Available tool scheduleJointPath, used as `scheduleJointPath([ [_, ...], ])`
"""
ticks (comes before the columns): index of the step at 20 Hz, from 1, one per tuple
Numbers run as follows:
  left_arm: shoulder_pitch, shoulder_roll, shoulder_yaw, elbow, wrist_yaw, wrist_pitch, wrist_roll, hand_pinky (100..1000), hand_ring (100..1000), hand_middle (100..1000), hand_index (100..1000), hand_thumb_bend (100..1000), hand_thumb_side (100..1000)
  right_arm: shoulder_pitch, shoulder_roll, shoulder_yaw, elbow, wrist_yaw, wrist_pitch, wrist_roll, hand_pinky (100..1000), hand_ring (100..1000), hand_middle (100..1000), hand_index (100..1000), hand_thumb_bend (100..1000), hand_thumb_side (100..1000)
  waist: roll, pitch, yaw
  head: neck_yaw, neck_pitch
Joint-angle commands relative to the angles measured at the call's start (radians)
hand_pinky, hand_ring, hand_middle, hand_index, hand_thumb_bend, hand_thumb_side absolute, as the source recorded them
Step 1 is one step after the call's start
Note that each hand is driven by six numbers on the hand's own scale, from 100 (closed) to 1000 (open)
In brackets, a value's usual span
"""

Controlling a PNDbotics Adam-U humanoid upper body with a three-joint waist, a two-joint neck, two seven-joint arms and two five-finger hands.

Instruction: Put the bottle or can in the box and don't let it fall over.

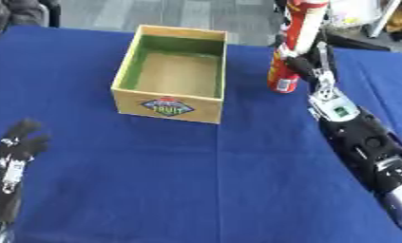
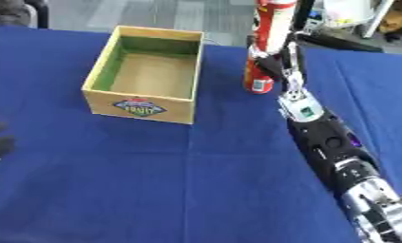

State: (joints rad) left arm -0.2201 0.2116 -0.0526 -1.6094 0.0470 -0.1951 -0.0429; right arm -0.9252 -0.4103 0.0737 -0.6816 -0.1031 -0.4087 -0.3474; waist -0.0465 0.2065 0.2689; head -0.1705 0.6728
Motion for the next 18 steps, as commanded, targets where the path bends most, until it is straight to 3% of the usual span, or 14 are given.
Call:
scheduleJointPath([
  [1,-0.014,0.008,-0.002,-0.024,0.0,-0.002,-0.002,861,822,846,945,440,756,-0.021,-0.033,-0.006,-0.001,-0.022,-0.003,-0.008,828,882,859,970,374,328,0.002,-0.012,0.004,-0.004,-0.016],
  [8,-0.016,0.009,-0.003,-0.024,0.001,-0.002,-0.003,861,822,846,945,439,757,-0.022,-0.033,-0.007,0.015,-0.052,-0.008,-0.028,797,808,779,925,308,274,-0.001,-0.011,0.01,-0.006,-0.018],
  [10,-0.017,0.009,-0.002,-0.024,0.001,-0.002,-0.003,861,822,846,946,439,756,-0.022,-0.034,-0.009,0.02,-0.06,-0.009,-0.032,776,771,737,900,247,219,-0.001,-0.011,0.012,-0.007,-0.019],
  [12,-0.017,0.01,-0.002,-0.025,0.001,-0.002,-0.002,861,822,846,946,440,756,-0.023,-0.034,-0.01,0.023,-0.07,-0.01,-0.037,753,727,670,860,132,110,-0.002,-0.01,0.014,-0.007,-0.02],
  [15,-0.018,0.01,-0.001,-0.025,0.001,-0.002,-0.002,861,822,845,946,440,756,-0.021,-0.034,-0.009,0.024,-0.08,-0.01,-0.039,673,596,531,708,100,100,-0.002,-0.009,0.016,-0.008,-0.02],
  [16,-0.018,0.01,-0.001,-0.025,0.001,-0.002,-0.002,861,822,845,946,440,756,-0.021,-0.033,-0.009,0.024,-0.082,-0.009,-0.042,673,596,531,708,100,100,-0.002,-0.009,0.017,-0.008,-0.02],
  [18,-0.019,0.009,-0.001,-0.025,0.002,-0.002,-0.002,862,822,845,946,441,756,-0.02,-0.033,-0.011,0.024,-0.087,-0.009,-0.053,549,464,400,530,100,100,-0.002,-0.009,0.016,-0.008,-0.02],
])
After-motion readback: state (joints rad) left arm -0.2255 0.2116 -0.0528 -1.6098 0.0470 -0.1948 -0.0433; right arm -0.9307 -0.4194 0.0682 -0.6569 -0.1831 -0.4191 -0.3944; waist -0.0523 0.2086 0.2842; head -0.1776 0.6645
